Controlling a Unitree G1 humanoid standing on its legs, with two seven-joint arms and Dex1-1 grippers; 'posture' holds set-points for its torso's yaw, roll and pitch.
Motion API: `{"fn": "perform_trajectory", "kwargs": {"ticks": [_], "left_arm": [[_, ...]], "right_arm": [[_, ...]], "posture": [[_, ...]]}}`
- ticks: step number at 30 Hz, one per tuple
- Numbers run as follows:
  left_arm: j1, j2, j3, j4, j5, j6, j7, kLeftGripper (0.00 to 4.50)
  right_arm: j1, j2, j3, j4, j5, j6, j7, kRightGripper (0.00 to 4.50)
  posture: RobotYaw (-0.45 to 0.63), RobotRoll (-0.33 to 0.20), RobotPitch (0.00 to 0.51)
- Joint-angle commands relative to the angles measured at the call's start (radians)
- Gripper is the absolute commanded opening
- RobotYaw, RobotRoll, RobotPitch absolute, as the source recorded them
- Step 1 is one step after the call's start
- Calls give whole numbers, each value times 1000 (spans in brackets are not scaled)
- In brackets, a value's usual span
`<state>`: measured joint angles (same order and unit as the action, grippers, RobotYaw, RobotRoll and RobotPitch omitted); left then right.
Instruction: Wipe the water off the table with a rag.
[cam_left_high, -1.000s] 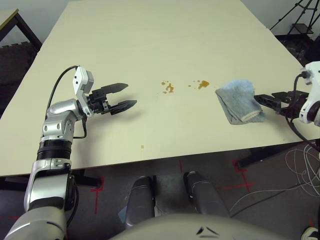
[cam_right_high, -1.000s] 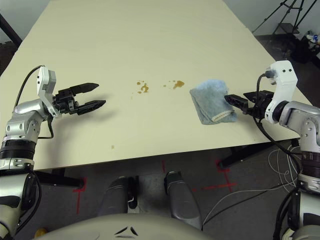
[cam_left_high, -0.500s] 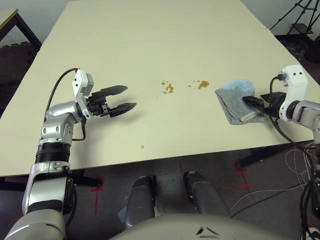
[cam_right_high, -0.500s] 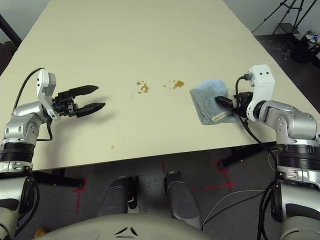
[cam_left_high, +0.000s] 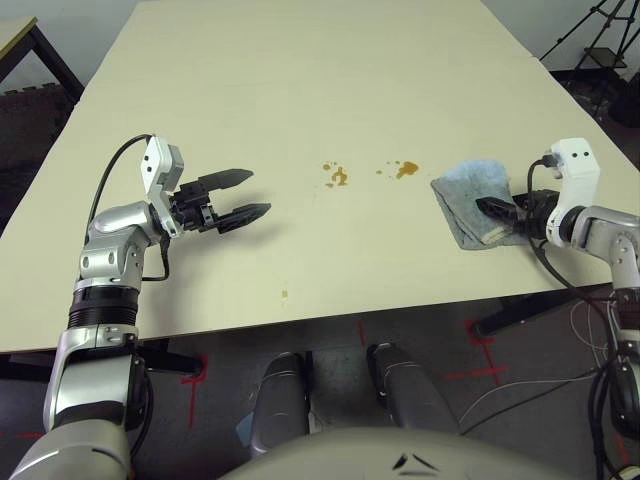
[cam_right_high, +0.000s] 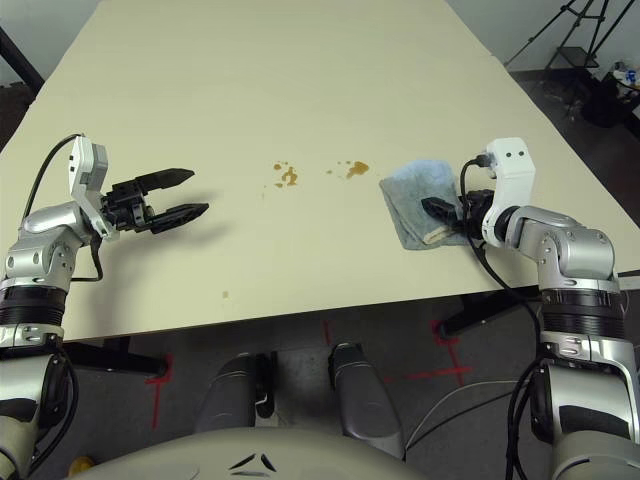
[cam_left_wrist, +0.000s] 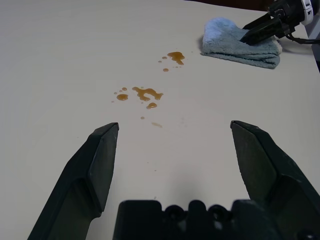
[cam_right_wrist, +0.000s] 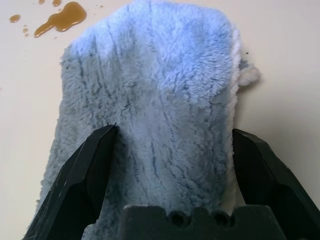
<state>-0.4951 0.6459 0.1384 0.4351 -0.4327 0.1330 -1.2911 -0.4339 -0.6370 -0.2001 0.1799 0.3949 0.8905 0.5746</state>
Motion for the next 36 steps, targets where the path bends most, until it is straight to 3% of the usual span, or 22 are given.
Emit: {"fn": "perform_trajectory", "kwargs": {"ticks": [1, 10, 12, 24, 36], "left_arm": [[3, 10, -2, -10, 5, 5, -2, 4500], [-3, 10, -2, -4, 6, 4, -3, 4500], [-6, 11, -1, 1, 7, 3, -3, 4500], [-10, 15, 0, 16, 11, -9, -5, 4500], [-11, 8, -5, 19, 13, -22, -3, 4500]], "right_arm": [[38, 17, 39, -19, 8, 33, 23, 3859], [40, 35, 28, -31, -4, 3, 10, 578], [30, 44, 16, -24, -4, -8, -2, 173], [-105, 192, -154, 27, 50, -35, -193, 125], [-201, 313, -124, 173, -6, -193, -321, 124]], "posture": [[-151, 0, 143], [-153, 0, 143], [-153, 0, 143], [-152, 0, 139], [-144, 0, 129]]}}
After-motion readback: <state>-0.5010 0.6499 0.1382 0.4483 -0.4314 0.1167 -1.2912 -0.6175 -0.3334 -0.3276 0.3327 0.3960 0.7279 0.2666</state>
